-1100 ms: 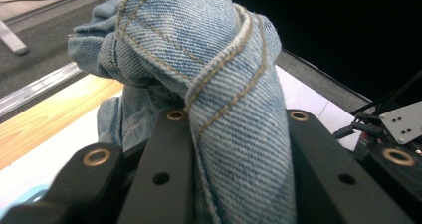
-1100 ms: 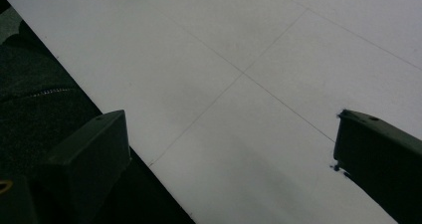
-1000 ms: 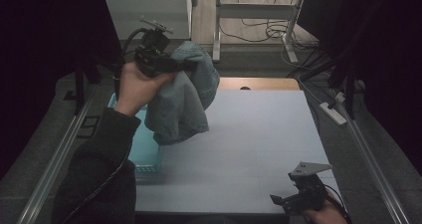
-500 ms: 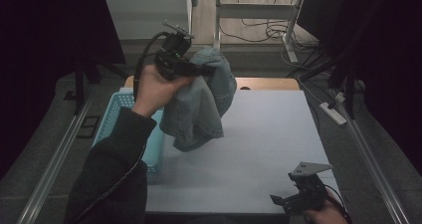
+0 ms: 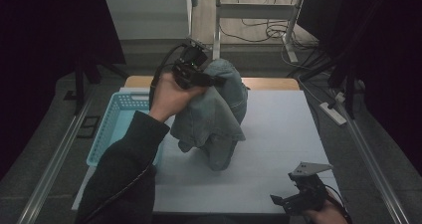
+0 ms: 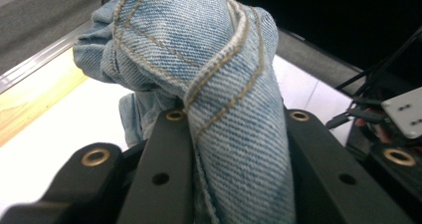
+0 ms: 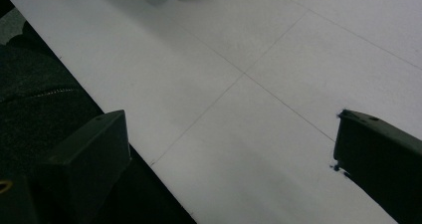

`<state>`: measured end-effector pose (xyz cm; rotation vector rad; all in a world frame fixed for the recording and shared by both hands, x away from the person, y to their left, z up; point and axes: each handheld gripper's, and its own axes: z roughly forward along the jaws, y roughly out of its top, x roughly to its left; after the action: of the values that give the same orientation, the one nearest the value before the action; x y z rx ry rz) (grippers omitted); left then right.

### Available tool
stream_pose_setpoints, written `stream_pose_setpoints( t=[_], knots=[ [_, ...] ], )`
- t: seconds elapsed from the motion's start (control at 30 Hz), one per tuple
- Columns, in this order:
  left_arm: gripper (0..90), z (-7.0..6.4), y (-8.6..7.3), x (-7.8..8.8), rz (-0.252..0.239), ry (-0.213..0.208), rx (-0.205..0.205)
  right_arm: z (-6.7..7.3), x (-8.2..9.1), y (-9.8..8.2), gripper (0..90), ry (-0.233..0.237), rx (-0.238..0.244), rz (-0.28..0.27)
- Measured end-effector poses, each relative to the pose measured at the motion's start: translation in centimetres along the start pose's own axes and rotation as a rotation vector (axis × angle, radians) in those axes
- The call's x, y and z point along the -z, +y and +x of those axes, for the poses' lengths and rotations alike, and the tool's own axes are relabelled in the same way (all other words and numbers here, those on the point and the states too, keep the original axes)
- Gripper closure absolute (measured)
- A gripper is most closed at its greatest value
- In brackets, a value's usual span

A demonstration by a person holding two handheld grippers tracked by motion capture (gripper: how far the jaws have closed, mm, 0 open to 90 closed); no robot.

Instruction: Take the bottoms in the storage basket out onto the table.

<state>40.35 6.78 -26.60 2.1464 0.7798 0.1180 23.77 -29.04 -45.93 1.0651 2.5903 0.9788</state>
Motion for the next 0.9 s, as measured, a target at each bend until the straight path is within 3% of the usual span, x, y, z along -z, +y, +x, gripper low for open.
stream_pose_setpoints(
  t=[0.3, 0.47, 0.9],
  knots=[
    [75.8, 0.3, -1.5, -2.4, 0.037, 0.029, -0.025, 0.0, 0.0, 0.0, 1.3, 0.0, 0.002, 0.0],
    [75.1, 0.6, -2.4, -3.9, 0.041, 0.028, -0.028, 0.0, 0.0, 0.0, 1.3, 0.0, 0.006, 0.0],
    [74.6, 0.6, -4.5, -6.6, 0.047, 0.055, -0.085, 0.0, 0.0, 0.0, 1.3, 0.0, 0.008, 0.003]
  ],
)
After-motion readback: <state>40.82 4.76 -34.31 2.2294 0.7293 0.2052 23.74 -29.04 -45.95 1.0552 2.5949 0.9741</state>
